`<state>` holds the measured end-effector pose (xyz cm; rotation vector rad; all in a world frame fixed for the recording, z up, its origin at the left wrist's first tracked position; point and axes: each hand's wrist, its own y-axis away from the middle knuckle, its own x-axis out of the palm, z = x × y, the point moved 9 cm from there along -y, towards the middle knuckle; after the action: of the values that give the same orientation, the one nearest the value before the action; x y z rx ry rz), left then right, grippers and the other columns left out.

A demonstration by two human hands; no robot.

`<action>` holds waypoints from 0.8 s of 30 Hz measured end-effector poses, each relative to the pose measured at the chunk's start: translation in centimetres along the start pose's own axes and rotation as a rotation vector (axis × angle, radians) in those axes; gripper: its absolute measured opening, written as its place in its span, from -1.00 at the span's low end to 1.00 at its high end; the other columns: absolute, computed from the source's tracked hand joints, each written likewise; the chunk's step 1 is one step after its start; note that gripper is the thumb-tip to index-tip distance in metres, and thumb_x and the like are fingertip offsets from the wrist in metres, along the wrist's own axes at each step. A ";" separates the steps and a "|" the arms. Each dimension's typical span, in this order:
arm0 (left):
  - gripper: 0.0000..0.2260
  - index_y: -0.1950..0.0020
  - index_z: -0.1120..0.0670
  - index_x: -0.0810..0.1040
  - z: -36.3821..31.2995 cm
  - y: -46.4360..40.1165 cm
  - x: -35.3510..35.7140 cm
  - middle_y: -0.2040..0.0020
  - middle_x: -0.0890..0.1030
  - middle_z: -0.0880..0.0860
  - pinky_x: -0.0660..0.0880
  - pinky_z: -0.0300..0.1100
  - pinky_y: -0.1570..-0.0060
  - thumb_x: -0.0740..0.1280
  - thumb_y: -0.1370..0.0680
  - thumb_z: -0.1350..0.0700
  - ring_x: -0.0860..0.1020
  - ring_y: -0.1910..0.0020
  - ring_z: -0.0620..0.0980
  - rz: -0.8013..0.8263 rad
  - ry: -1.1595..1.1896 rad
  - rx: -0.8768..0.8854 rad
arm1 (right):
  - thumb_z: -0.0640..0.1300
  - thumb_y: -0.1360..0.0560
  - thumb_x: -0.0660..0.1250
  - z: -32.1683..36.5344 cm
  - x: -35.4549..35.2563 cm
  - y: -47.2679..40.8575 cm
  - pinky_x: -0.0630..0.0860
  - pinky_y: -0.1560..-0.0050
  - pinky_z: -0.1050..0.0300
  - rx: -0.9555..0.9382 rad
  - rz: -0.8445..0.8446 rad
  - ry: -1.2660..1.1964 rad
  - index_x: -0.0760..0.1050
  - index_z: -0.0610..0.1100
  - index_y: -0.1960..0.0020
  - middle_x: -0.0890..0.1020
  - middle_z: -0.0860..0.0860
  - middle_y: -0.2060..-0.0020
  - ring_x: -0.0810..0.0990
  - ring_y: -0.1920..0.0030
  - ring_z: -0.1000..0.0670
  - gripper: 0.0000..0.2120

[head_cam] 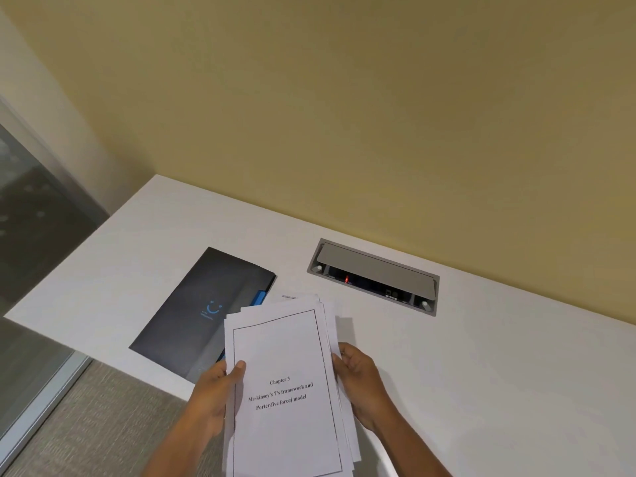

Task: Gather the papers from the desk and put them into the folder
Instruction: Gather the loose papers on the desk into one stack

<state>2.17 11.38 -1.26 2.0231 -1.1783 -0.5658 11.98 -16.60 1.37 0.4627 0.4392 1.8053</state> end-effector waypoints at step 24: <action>-0.80 -0.30 0.13 0.64 4.8 1.0 -9.3 -0.21 0.74 0.25 0.54 0.42 -0.28 0.33 -0.70 0.22 0.71 -0.17 0.32 -0.284 0.287 0.057 | 0.38 -0.44 0.46 2.1 0.0 -12.1 -0.02 -0.65 -0.41 -0.036 0.133 1.411 -0.28 -0.12 -0.72 -0.23 -0.09 -0.72 -0.21 -0.71 -0.22 0.25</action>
<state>-6.12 17.41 -3.48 2.2490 -0.7508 -0.3620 22.89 -13.26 -3.06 -0.9360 1.3212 2.0237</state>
